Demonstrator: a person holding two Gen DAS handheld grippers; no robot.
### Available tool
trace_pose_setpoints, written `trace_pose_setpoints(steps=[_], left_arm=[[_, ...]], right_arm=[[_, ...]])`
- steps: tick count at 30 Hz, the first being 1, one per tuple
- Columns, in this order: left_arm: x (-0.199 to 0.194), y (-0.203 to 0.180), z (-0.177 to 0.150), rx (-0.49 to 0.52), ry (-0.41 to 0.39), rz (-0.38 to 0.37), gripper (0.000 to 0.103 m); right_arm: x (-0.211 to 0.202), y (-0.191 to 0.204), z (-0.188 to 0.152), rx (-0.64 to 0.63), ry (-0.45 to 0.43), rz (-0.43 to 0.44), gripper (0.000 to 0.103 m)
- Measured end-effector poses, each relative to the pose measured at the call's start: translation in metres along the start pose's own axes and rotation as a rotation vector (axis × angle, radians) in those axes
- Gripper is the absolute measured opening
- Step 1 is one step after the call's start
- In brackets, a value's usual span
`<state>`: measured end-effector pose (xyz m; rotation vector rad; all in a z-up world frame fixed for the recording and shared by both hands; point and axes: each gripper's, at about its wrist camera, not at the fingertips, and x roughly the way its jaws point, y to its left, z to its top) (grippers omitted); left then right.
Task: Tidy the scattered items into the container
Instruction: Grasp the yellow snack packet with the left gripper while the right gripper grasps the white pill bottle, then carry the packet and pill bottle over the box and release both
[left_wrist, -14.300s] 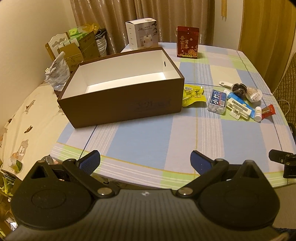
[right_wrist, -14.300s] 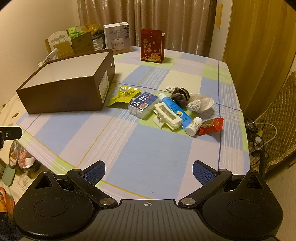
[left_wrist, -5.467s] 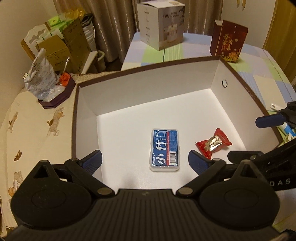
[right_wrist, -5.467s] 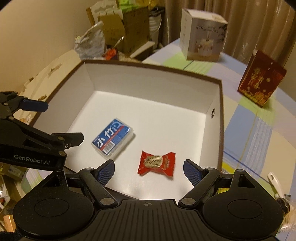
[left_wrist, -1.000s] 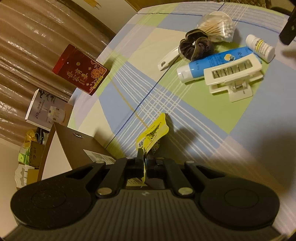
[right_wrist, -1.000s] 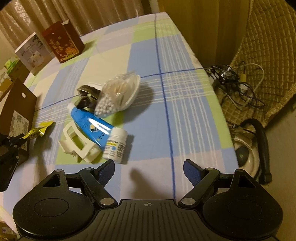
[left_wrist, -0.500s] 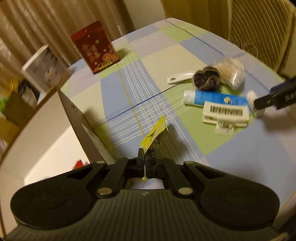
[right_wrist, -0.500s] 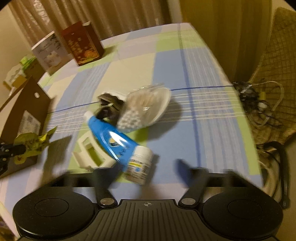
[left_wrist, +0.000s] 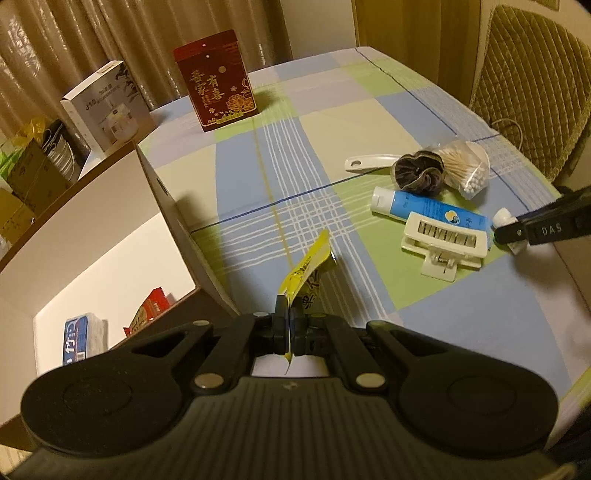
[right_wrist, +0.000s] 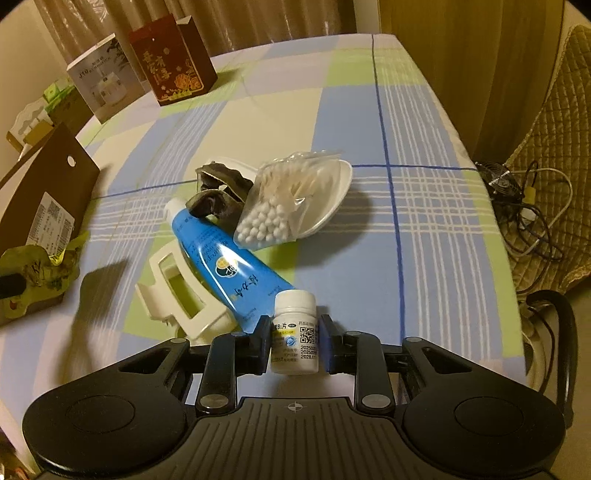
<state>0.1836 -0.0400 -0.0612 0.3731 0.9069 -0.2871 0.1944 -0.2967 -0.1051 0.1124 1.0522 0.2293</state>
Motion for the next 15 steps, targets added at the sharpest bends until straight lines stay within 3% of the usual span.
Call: trace_pose_setpoints(steps=[15], left_arm=[[-0.04, 0.022, -0.01, -0.084, -0.092, -0.035, 0.0]], right_arm=[[-0.047, 0.038, -0.002, -0.05, -0.061, 0.019, 0.03]])
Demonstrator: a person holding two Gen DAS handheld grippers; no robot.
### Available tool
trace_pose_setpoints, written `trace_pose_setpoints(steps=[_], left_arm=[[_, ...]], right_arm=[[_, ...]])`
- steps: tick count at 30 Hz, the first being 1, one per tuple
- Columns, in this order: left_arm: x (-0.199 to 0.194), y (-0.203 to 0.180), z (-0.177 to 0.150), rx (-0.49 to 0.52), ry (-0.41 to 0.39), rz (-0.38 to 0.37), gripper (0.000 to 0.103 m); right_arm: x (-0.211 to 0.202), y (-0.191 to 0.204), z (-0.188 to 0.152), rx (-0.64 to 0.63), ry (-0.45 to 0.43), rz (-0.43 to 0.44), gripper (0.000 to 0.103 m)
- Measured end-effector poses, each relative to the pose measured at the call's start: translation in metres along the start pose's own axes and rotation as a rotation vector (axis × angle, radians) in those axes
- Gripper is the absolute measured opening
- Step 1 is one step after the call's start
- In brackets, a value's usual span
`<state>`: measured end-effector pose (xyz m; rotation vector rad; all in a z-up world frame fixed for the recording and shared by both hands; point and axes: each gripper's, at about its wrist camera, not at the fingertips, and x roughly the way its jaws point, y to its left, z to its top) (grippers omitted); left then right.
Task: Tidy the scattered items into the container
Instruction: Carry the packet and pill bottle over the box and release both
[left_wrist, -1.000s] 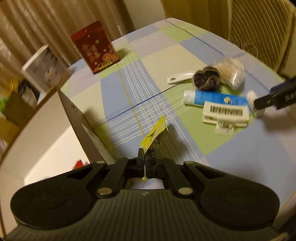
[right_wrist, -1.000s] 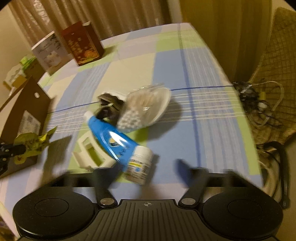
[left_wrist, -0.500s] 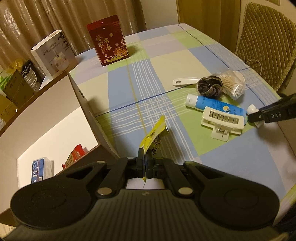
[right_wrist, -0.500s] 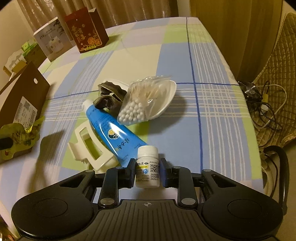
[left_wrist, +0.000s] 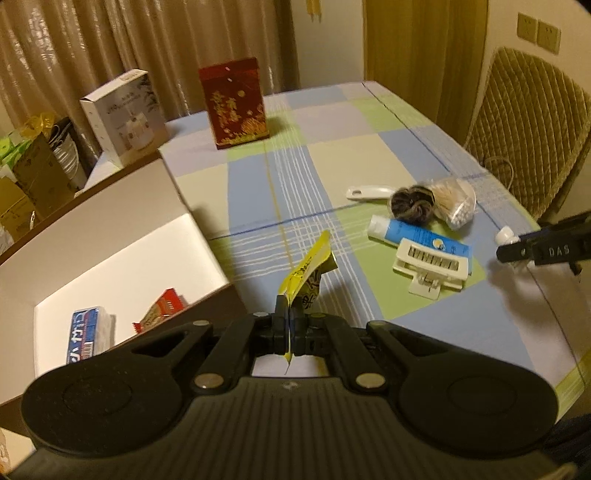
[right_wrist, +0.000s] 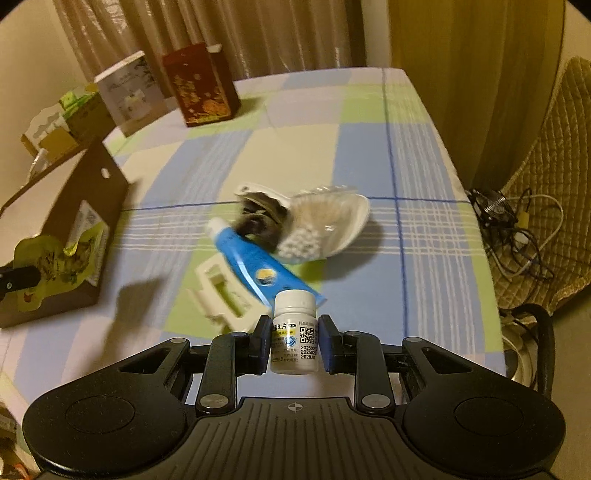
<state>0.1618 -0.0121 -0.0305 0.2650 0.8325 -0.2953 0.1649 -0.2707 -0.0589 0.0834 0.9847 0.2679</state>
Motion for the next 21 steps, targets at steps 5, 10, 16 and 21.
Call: trace_pose_setpoints(steps=[5, 10, 16, 21], left_arm=[[-0.027, 0.022, -0.002, -0.056, -0.052, 0.0, 0.0], [-0.054, 0.055, -0.007, -0.132, -0.1, 0.008, 0.0], [-0.083, 0.098, -0.017, -0.232, -0.147, -0.01, 0.0], [-0.1, 0.134, -0.026, -0.296, -0.177, -0.013, 0.0]], right_arm=[[-0.01, 0.027, 0.009, -0.012, -0.02, 0.074, 0.03], [-0.019, 0.065, 0.025, -0.055, -0.052, 0.172, 0.03], [-0.018, 0.118, 0.044, -0.109, -0.084, 0.289, 0.03], [-0.007, 0.161, 0.055, -0.161, -0.096, 0.351, 0.03]])
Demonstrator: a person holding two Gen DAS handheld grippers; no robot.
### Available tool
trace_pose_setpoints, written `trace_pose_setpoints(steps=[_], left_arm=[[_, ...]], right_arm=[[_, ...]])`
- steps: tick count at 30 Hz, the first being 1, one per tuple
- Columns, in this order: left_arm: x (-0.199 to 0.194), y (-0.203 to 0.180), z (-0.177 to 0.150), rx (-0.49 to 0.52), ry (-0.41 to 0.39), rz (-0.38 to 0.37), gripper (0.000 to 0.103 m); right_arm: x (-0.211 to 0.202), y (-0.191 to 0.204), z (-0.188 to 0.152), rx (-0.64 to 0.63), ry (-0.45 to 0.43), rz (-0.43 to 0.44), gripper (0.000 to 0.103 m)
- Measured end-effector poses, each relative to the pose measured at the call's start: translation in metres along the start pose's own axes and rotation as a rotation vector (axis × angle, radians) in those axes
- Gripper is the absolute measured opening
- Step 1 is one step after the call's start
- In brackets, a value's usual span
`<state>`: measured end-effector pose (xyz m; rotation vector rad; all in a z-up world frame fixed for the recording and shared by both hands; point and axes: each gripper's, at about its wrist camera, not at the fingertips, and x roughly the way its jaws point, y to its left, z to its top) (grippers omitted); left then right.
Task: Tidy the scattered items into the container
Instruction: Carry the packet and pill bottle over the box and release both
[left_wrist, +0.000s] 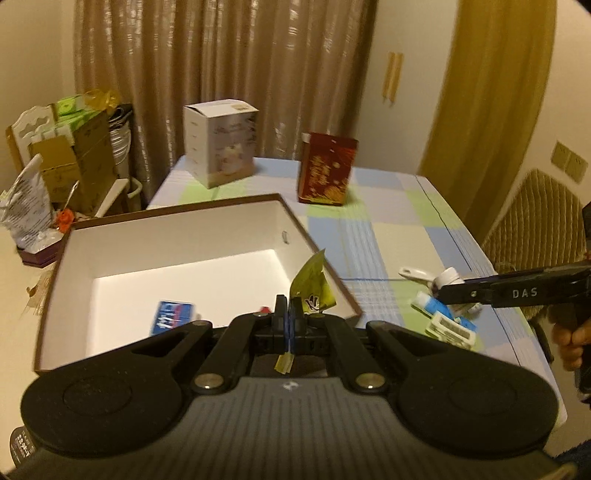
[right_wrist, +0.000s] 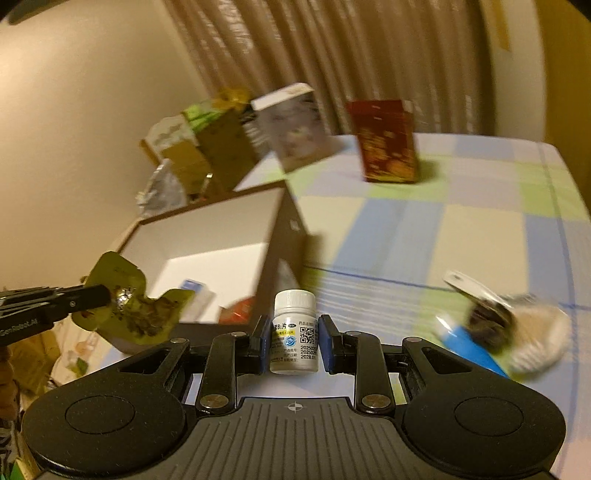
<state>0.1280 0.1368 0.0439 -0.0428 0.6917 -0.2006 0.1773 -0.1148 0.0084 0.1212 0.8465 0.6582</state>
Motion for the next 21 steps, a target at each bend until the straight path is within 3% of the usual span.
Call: trace_pose_setpoints(steps=[4, 11, 21], left_arm=[[-0.009, 0.031, 0.011, -0.048, -0.026, 0.002, 0.0], [-0.015, 0.07, 0.031, -0.027, -0.075, 0.068, 0.0], [0.02, 0.118, 0.033, -0.024, 0.02, 0.137, 0.0]], right_arm=[[0.016, 0.022, 0.01, -0.033, -0.013, 0.033, 0.03], [0.042, 0.052, 0.03, -0.075, -0.035, 0.059, 0.03], [0.105, 0.076, 0.039, -0.071, 0.08, 0.085, 0.03]])
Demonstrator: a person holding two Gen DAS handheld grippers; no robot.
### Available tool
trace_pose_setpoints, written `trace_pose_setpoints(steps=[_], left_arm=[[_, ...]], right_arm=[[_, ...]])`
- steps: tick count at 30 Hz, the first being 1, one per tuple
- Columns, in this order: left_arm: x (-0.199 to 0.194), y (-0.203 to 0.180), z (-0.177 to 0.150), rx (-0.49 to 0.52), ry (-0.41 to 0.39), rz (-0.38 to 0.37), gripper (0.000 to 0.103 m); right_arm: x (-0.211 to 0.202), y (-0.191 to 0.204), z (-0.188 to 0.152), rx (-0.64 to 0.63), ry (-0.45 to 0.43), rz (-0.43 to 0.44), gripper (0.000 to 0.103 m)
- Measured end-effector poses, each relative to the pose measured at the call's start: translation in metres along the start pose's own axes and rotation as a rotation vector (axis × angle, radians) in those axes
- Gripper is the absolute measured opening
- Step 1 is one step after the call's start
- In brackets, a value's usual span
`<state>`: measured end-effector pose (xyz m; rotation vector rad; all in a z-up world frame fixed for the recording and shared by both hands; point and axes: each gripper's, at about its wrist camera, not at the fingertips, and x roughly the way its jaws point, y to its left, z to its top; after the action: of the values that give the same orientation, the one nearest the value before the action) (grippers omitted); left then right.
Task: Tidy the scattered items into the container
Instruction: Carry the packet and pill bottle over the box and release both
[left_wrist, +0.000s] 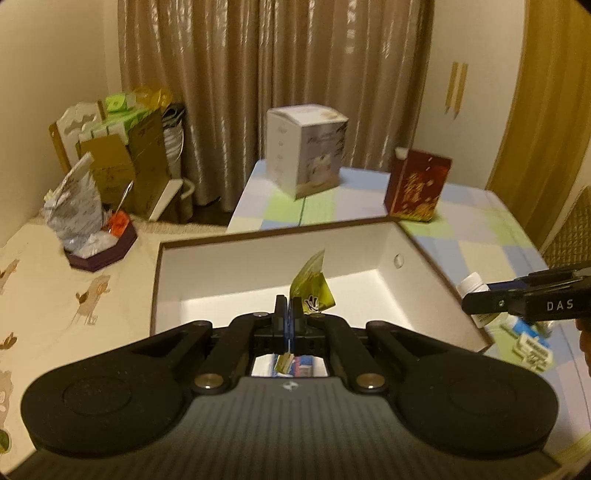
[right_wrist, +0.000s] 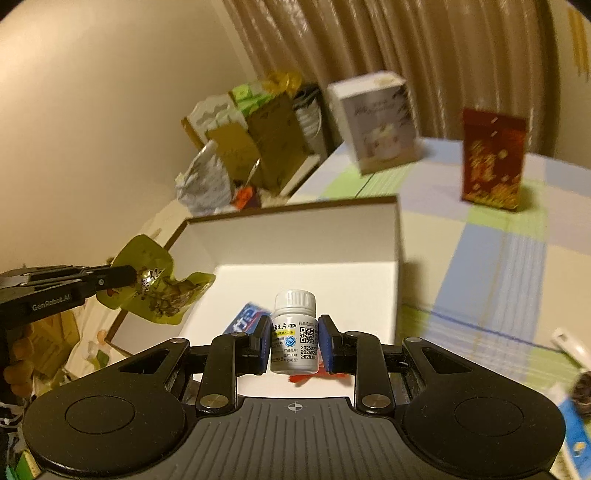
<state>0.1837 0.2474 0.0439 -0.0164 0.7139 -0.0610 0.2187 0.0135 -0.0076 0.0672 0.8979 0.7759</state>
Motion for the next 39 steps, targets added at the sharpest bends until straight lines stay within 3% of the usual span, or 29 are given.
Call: trace_pose_setpoints(steps=[8, 17, 24, 30, 32, 33, 35, 39], left_arm=[[0.034, 0.031, -0.017, -0.026, 0.138, 0.053, 0.0], [0.065, 0.058, -0.024, -0.052, 0.236, 0.036, 0.0], [0.088, 0.068, -0.027, -0.047, 0.324, 0.01, 0.001], [0.096, 0.07, -0.026, -0.027, 0.343, 0.008, 0.006], [0.095, 0.068, -0.024, -0.021, 0.34, 0.006, 0.018], [0.094, 0.068, -0.024, -0.016, 0.339, 0.003, 0.023], [0.092, 0.065, -0.023, 0.005, 0.337, 0.011, 0.028], [0.09, 0.061, -0.024, 0.019, 0.346, 0.01, 0.04]], right_arm=[[0.062, 0.015, 0.0, -0.009, 0.115, -0.014, 0.03], [0.113, 0.024, -0.002, -0.007, 0.233, -0.063, 0.03], [0.13, 0.03, -0.003, -0.022, 0.275, -0.098, 0.03], [0.136, 0.032, -0.003, -0.034, 0.312, -0.133, 0.03], [0.137, 0.034, -0.003, -0.042, 0.325, -0.135, 0.03], [0.138, 0.034, -0.004, -0.047, 0.334, -0.133, 0.036], [0.136, 0.036, -0.005, -0.057, 0.32, -0.162, 0.093], [0.129, 0.039, -0.002, -0.08, 0.294, -0.164, 0.093]])
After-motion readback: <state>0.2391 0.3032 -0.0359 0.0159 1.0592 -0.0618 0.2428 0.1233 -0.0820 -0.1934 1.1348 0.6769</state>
